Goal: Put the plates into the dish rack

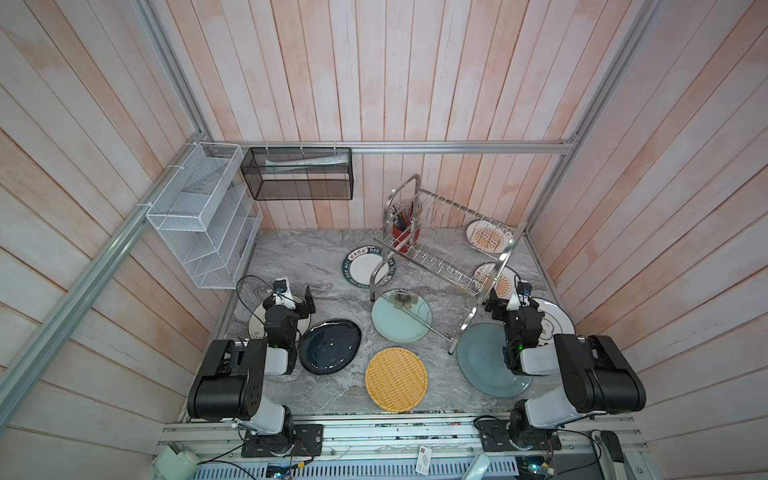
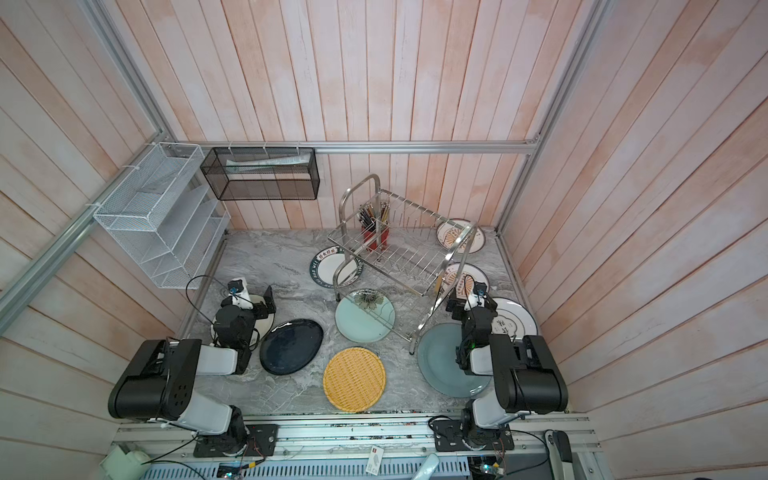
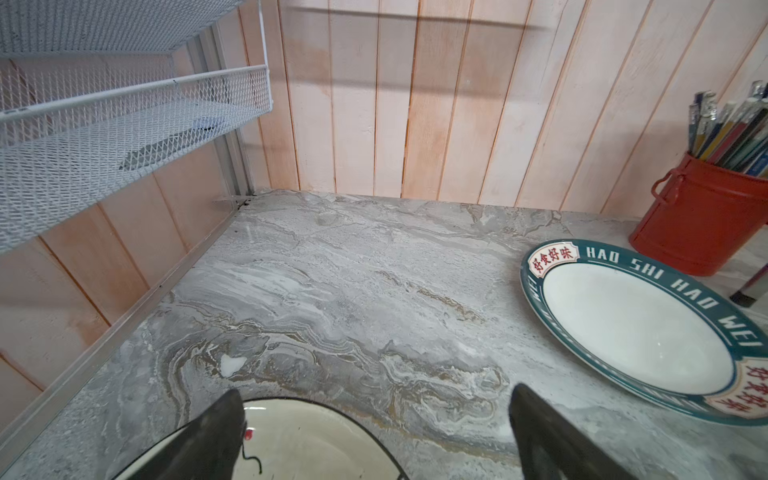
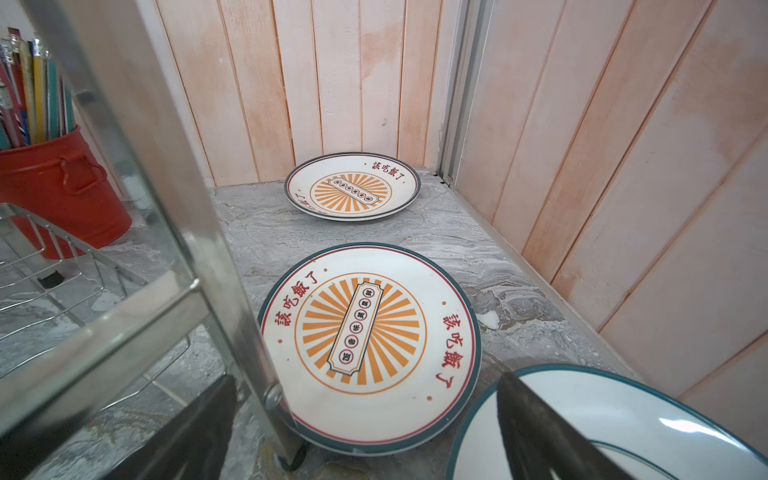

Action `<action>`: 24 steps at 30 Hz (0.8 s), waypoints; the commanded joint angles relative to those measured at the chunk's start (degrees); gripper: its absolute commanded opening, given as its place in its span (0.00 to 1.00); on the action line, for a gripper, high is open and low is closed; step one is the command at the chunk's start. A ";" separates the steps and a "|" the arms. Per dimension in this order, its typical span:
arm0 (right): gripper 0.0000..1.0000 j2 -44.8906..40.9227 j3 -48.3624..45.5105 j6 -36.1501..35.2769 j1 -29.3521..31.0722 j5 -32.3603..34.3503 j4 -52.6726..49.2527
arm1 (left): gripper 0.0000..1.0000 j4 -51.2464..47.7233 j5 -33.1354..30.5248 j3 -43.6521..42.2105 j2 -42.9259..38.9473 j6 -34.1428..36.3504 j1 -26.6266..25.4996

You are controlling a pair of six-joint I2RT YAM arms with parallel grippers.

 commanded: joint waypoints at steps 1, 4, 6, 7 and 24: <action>0.98 -0.08 1.09 -0.32 -0.20 -0.75 -0.52 | 1.00 -0.44 2.39 0.80 0.32 1.08 0.09; 0.98 -0.14 1.14 -0.24 -0.23 -0.78 -0.63 | 1.00 -0.67 2.55 0.97 0.36 0.99 0.19; 0.98 -0.16 1.14 -0.25 -0.22 -0.76 -0.63 | 1.00 -0.66 2.52 0.90 0.34 0.99 0.23; 0.98 -0.16 1.12 -0.29 -0.23 -0.76 -0.63 | 1.00 -0.67 2.56 0.89 0.38 0.99 0.18; 0.98 -0.12 1.04 -0.25 -0.18 -0.78 -0.50 | 1.00 -0.93 2.65 1.07 0.35 0.99 0.19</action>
